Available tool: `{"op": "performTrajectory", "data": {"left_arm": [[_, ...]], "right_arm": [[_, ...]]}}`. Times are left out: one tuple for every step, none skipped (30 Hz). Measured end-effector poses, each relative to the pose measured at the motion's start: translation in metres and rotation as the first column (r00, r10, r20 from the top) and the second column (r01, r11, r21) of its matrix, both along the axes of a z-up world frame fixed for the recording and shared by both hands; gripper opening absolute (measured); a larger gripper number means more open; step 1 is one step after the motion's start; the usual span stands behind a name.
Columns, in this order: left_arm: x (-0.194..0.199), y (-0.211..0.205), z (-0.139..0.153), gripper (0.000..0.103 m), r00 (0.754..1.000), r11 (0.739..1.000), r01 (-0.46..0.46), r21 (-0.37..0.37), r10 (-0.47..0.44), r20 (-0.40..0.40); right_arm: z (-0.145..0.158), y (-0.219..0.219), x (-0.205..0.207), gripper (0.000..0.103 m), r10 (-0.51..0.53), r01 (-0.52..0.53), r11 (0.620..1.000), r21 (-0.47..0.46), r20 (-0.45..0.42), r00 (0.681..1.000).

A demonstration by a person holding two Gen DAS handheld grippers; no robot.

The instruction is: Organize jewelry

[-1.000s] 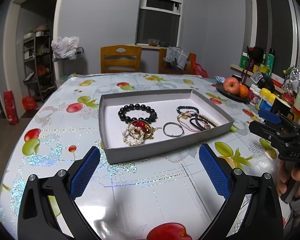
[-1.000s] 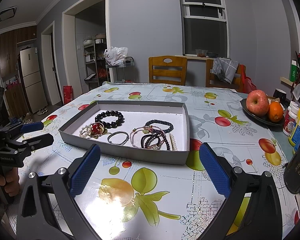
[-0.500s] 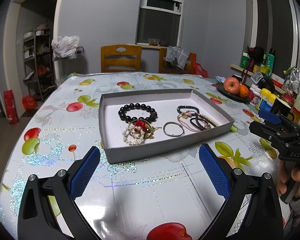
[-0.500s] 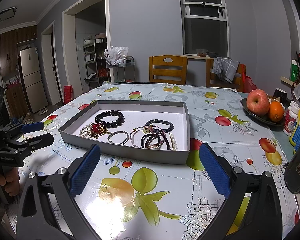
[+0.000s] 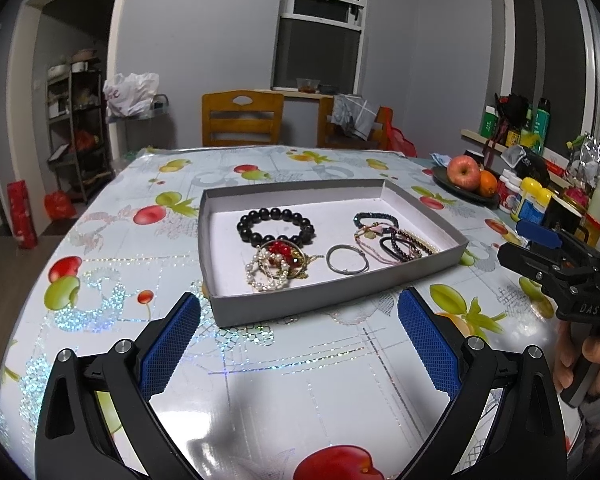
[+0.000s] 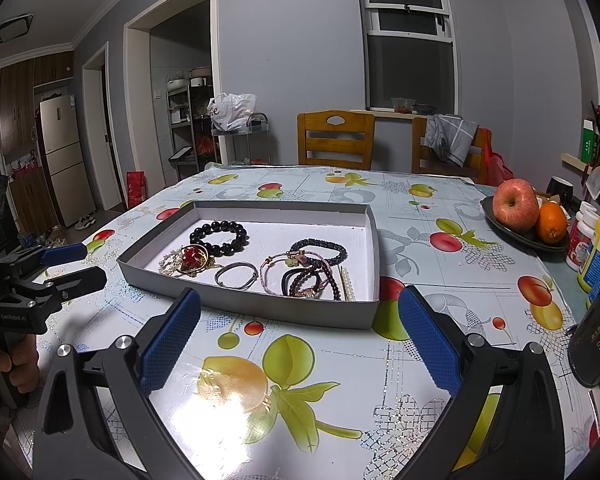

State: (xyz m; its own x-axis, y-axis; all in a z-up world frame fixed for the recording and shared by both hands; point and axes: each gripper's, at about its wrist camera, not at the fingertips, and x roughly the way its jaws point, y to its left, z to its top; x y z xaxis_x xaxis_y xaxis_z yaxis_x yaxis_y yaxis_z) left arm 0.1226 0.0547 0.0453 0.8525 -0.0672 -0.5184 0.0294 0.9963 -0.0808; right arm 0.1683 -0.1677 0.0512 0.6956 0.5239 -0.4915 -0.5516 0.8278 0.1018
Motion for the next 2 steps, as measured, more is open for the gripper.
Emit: {"op": "performTrajectory", "data": {"left_arm": [[0.0003, -0.0008, 0.0007, 0.098, 1.0, 1.0, 0.0, 0.001, 0.0, 0.0], [0.0002, -0.0007, 0.0006, 0.098, 1.0, 1.0, 0.0, 0.002, 0.0, 0.0]], "right_arm": [[0.0, -0.0001, 0.0, 0.097, 0.0, 0.0, 1.0, 0.0, 0.0, 1.0], [0.0, -0.0002, 0.0001, 0.097, 0.0, 0.0, 1.0, 0.001, 0.0, 1.0]]}}
